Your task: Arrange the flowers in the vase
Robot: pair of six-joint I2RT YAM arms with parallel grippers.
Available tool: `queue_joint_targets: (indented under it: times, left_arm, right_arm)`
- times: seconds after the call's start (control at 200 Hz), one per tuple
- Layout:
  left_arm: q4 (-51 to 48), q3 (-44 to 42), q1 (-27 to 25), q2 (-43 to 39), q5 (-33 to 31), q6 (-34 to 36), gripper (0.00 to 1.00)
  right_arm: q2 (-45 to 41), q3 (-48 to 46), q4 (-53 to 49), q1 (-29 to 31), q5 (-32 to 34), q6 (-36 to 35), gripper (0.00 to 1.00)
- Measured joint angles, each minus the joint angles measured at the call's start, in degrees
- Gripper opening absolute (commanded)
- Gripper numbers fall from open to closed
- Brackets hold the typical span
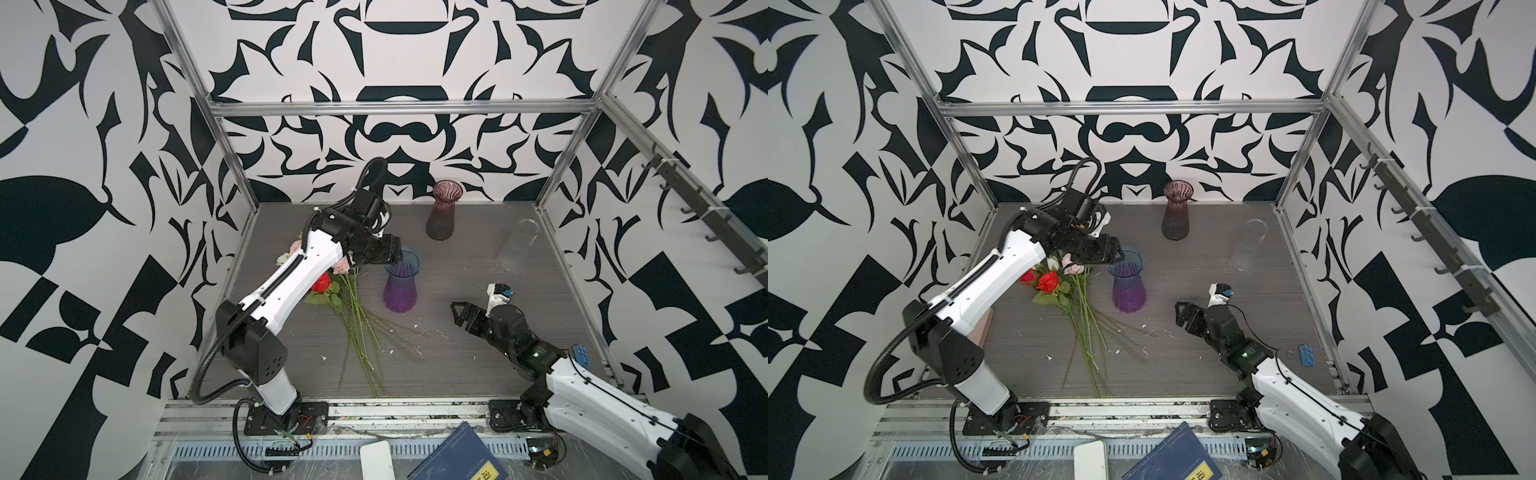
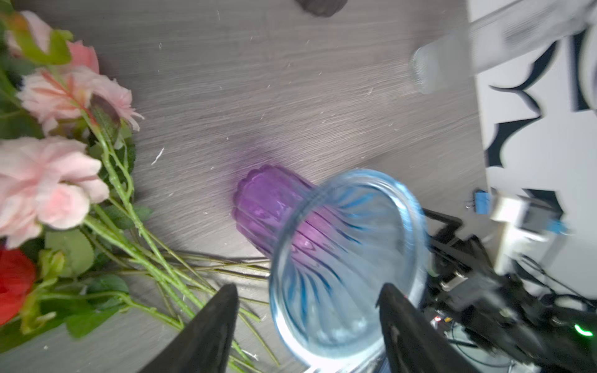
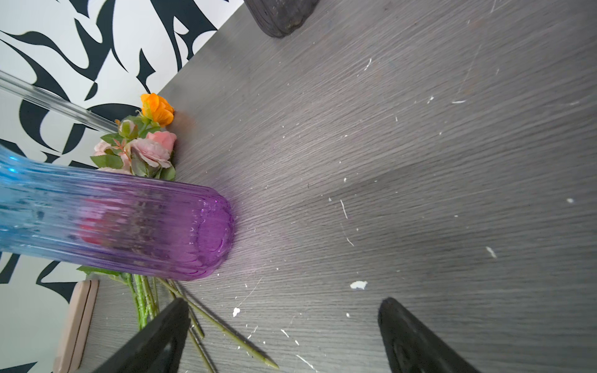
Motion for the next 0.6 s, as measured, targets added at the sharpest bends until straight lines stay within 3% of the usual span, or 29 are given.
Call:
queue_joint_targets:
  times: [0.16,0.32,0.44,0.6]
  left_arm:
    - [12.3,-15.6,0.2,-24.9,-3.4,-3.5,0.99]
    - [17.7,-32.5,0.4,-45.9,-4.9,-9.3,0.99]
    - [13.7,-45.5,0.3,-50.3,-4.1,-12.7,1.0]
    - [6.1,-53.0,0.3,-50.4,-4.5,-14.6,0.87]
  right_arm:
    - [1.1,0.0,0.1,0.0,-0.2,0.0,0.95]
    - [3.9,0.3,0.5,0.0,-0.9,0.0,0.95]
    - [6.8,1.3,0.8,0.0,-1.7,0.0,0.94]
    - [8.6,2.6,1.1,0.0,-2.3,0.0,0.94]
